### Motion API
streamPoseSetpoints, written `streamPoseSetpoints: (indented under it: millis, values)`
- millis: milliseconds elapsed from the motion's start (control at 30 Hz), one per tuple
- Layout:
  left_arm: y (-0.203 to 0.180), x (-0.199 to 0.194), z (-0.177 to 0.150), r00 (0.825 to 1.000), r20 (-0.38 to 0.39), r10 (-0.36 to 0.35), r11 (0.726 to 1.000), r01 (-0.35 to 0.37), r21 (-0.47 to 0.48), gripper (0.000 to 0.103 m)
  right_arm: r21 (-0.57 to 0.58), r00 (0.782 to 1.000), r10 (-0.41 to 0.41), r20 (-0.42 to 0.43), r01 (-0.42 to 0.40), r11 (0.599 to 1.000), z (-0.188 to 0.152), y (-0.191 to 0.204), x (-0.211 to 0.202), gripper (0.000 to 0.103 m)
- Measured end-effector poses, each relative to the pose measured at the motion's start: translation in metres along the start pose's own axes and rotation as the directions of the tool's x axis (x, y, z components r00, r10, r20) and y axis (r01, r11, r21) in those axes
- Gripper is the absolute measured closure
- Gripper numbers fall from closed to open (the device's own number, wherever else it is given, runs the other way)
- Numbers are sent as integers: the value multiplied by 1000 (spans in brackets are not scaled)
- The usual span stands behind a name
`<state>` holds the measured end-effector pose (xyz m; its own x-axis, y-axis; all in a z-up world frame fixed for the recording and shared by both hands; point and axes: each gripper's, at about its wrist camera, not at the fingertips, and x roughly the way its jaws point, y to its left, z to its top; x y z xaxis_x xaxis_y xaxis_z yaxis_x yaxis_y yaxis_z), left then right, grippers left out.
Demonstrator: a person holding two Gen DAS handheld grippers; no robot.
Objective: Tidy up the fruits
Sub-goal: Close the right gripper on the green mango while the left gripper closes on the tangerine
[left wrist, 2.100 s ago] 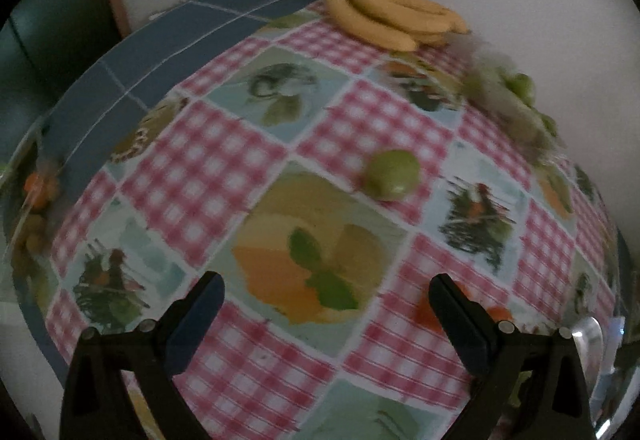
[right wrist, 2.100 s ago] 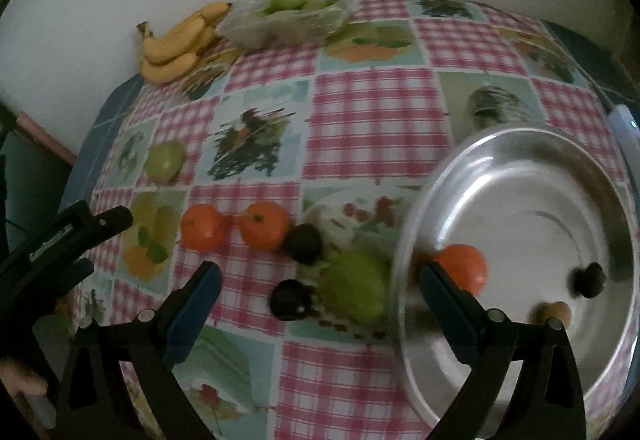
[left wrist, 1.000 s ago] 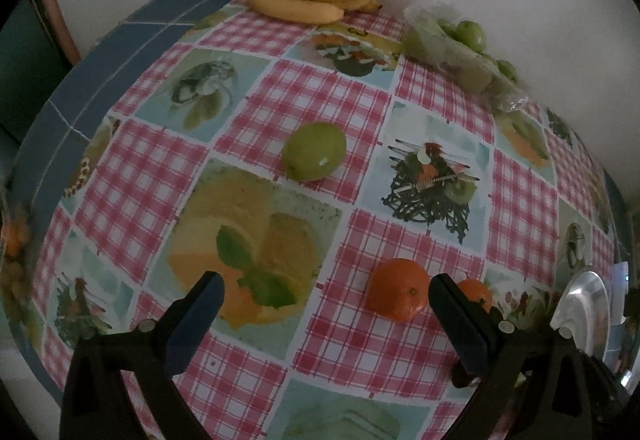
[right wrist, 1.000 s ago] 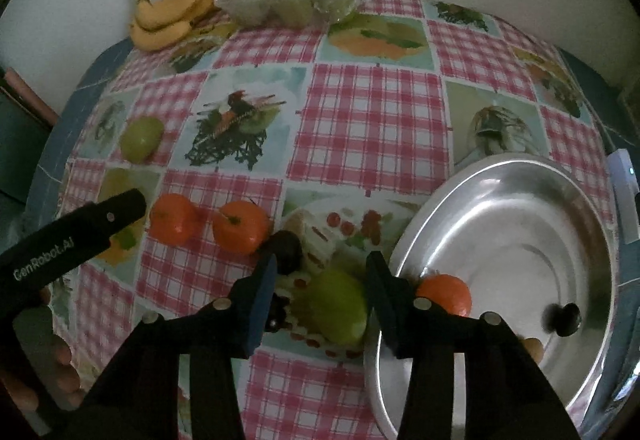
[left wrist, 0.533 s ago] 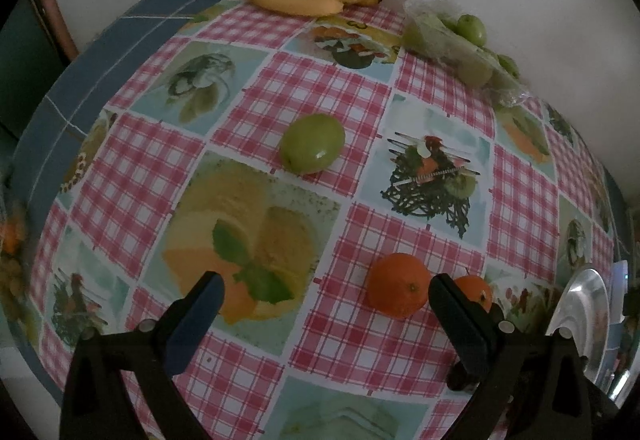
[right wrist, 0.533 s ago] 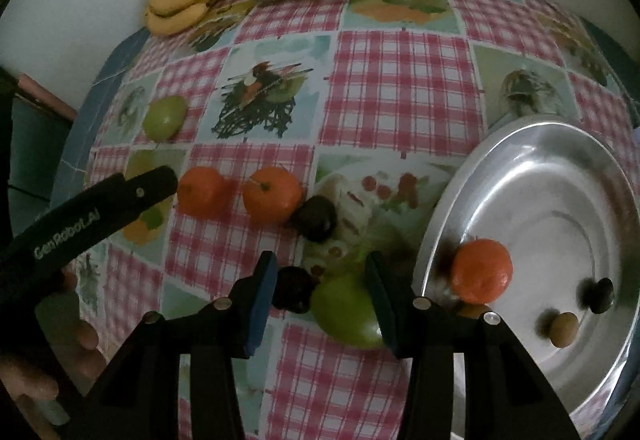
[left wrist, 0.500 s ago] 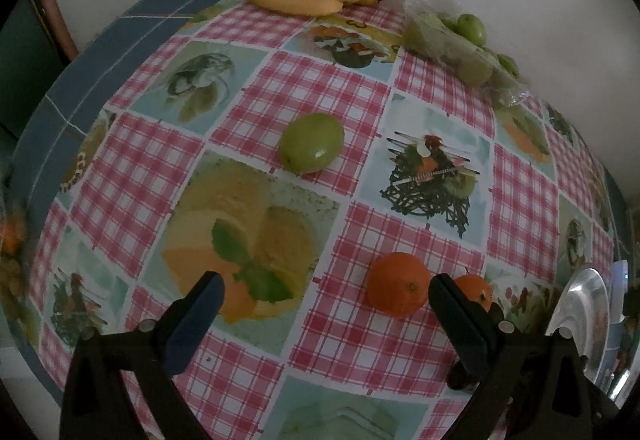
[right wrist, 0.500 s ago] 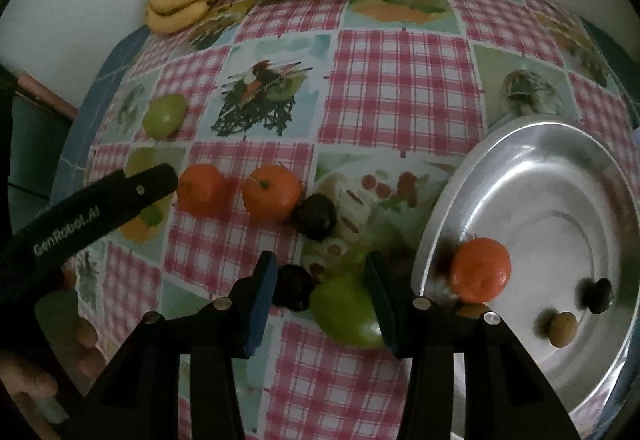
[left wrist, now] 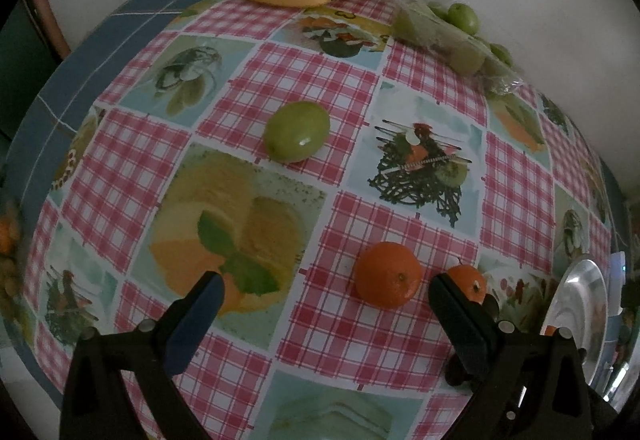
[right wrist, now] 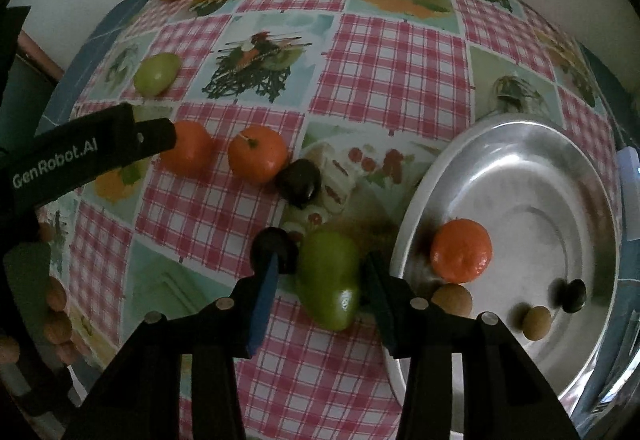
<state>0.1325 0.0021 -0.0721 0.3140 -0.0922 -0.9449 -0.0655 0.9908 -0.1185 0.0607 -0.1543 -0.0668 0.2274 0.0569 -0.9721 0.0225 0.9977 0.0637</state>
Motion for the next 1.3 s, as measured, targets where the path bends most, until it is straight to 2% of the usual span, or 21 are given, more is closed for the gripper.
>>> streamPoseSetpoints:
  millis: [67,167,267,900,1300]
  values:
    - [1,1,0,1000,-3,-3,1000,3,-1,0,5,1000,3,0,-3,1000,0,-2,0,58]
    - [1,1,1,1000,-4,-4,1000,4,-3,0,16,1000,0,0,0,1000,-1,-3,-1,66]
    - [0,0,0,1000,-2,-4,1000,4,0,0,54,1000,24,6,-24,998,0,-10,-1,66]
    - [0,2,0,1000,-4,-2,1000,2,-1,0,16,1000,-14,2,14,1000,0,-3,0,66]
    - [-2,11,0,999,-20,-47,998,46,-30,1,57,999,8,44,-11,998,2,-10,-10,66]
